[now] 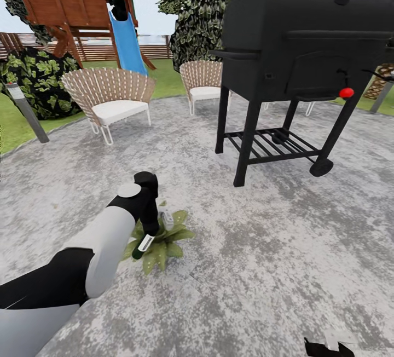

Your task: Pick up the pesticide atomizer in the garden and spray insectifuge to fully cover both potted plants in the garden.

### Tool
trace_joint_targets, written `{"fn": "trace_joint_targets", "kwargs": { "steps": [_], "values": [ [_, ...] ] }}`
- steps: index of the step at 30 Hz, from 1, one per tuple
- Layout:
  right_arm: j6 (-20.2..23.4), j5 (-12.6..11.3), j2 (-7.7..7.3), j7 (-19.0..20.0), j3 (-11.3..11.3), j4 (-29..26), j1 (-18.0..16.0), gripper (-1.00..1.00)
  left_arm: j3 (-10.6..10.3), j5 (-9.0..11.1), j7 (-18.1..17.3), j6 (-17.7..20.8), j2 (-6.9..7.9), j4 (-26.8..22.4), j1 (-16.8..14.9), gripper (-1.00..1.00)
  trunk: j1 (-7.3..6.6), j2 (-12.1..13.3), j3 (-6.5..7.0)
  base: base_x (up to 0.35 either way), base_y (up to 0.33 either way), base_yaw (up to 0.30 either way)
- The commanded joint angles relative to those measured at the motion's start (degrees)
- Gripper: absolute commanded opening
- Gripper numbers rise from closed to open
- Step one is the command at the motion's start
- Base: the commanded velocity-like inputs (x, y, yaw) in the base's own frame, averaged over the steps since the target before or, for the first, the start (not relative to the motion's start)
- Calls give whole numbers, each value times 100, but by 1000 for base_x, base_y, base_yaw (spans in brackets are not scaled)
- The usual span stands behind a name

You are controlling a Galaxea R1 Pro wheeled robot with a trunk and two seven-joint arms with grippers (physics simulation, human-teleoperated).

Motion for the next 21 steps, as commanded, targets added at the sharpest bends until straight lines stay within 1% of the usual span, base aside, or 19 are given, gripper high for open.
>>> {"fn": "trace_joint_targets", "kwargs": {
  "steps": [1, 3, 8, 13, 16, 21],
  "values": [
    [-25, 31, 2, 32, -48, 0, -4, 100, 21, -47, -39, 62, -7, -5, 0, -100, -1, -2, -5, 0, 254, -7],
    [-23, 31, 3, 32, -48, 0, -4, 100, 21, -48, -39, 70, -9, -5, 1, -100, -1, -2, -5, 0, 284, -137],
    [-22, 31, 3, 32, -48, 0, -4, 100, 16, -53, -39, 86, -17, -5, -3, -100, -1, -2, -5, 8, 301, -261],
    [-22, 31, 3, 32, -48, 0, -4, 100, 12, -50, -39, 99, -17, -13, -15, -100, -1, -2, -5, 169, 266, -279],
    [-24, 26, 7, 32, -48, -4, -4, 100, 14, -58, -39, 98, -17, -13, -16, -100, -1, -2, -5, 131, 120, -155],
    [-24, 12, 46, 32, -56, -25, -4, 100, 19, -74, -39, 100, -17, -14, -16, -100, -1, -2, -5, 15, 13, -17]
  ]
}}
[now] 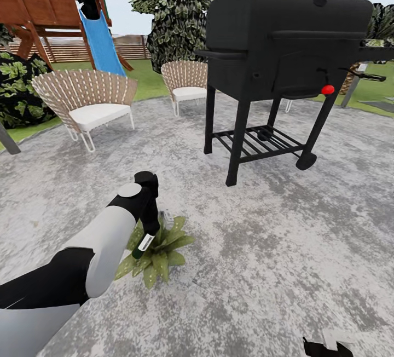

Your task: Pick up the pesticide atomizer in the garden and spray insectifuge to fully cover both potted plants in the garden.

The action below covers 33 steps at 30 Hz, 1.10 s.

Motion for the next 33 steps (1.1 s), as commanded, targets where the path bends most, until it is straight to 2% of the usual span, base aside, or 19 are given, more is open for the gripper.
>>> {"fn": "trace_joint_targets", "kwargs": {
  "steps": [1, 12, 22, 27, 33],
  "values": [
    [-25, 32, -1, 27, -57, 2, -5, 100, 21, -45, -41, 61, -5, -4, -2, -100, -1, -2, -2, 0, 0, -184],
    [-26, 27, 0, 21, -64, 2, -5, 100, 15, -50, -41, 61, -5, -4, 11, -100, -1, -2, 32, 0, 0, -231],
    [-24, 24, 3, 23, -58, 2, -5, 100, 7, -59, -41, 52, -5, 4, 64, -100, -1, -2, 33, 0, -2, -9],
    [-24, 24, 3, 22, -58, 2, -5, 100, 6, -59, -41, 51, -5, 0, 68, -100, -1, -2, 33, -6, -179, 0],
    [-24, 24, 3, 23, -58, 2, -5, 100, -18, -86, -41, 35, 19, -4, 71, -100, -1, -2, 33, -206, -129, 0]
  ]
}}
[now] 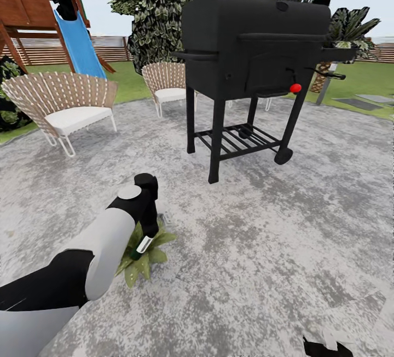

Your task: Pick up the pesticide atomizer in the garden and spray insectifuge to fully cover both potted plants in the garden.

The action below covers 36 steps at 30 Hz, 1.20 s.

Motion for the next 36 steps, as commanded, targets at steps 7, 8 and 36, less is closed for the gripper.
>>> {"fn": "trace_joint_targets", "kwargs": {
  "steps": [7, 8, 36],
  "values": [
    [-26, 40, 1, 31, -48, 3, -5, 100, 5, -538, -41, 10, 341, -53, 3, -100, -3, -2, -5, -46, -8, 0],
    [-26, 41, 1, 31, -48, 3, -5, 100, 5, -561, -41, 9, 378, -65, 3, -100, -3, -2, -5, -2, 0, 0],
    [-26, 68, -60, 40, -31, 27, -5, 100, 36, -541, -41, 3, 767, -161, 592, -100, -3, -2, -5, 0, 0, 0]
  ]
}}
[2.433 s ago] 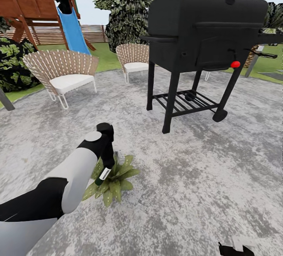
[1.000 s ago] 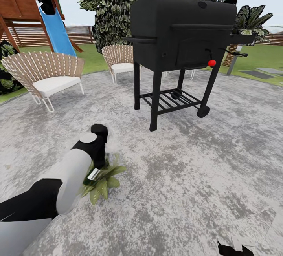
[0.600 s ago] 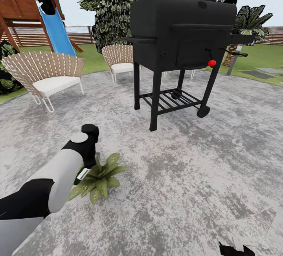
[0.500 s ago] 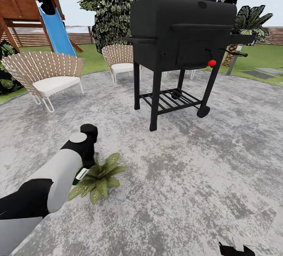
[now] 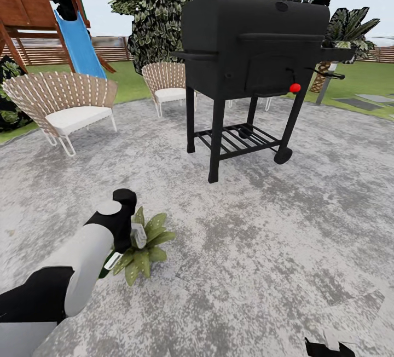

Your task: Pick up the pesticide atomizer in the garden and spray insectifuge to fully cover both potted plants in the garden.

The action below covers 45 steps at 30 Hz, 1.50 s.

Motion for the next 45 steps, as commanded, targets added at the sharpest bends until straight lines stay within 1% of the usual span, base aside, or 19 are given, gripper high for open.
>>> {"fn": "trace_joint_targets", "kwargs": {
  "steps": [1, 5, 6, 8, 13, 18, 22, 25, 38, 45],
  "values": [
    [-26, 32, 1, 32, -48, 4, -5, 100, 24, -42, -39, 62, 7, -72, -2, -100, -1, -2, -5, 0, 0, 0],
    [-26, 32, 1, 32, -48, 5, -5, 100, 45, -24, -39, 68, 42, -586, -20, -100, -1, -2, -5, 0, 0, 0],
    [-26, 32, 1, 32, -48, 5, -5, 100, 47, -17, -39, 67, 40, -728, -39, -100, -1, -2, -5, 0, 0, 0],
    [-26, 32, 1, 32, -48, 5, -5, 100, 27, -26, -39, 53, 18, -860, -54, -100, -1, -2, -5, 0, 0, 0],
    [-26, 25, 1, 32, -48, -3, -5, 100, 7, -41, -39, 46, -33, -893, -25, -100, -1, -2, -5, 121, -66, 0],
    [-26, 23, 15, 32, -48, -3, -5, 100, 9, -43, -39, 46, -36, -894, -17, -100, -1, -2, -5, 236, -124, 57],
    [-26, 20, 20, 25, -53, -3, -5, 100, 7, -39, -39, 46, -30, -894, -12, -100, -1, -2, -5, 40, -13, 154],
    [-26, 14, 6, 31, -57, -3, -5, 100, 6, -35, -39, 46, -29, -889, -11, -100, -1, -2, 0, -12, 6, -48],
    [-26, 23, 17, 32, -55, -3, -5, 100, 9, -38, -39, 46, -30, -886, -3, -100, -1, -2, 70, -244, 213, -215],
    [-26, 22, 19, 32, -57, -3, -5, 100, 31, -40, -39, 71, -43, -860, 7, -100, -1, -2, 81, 112, 208, -76]
  ]
}}
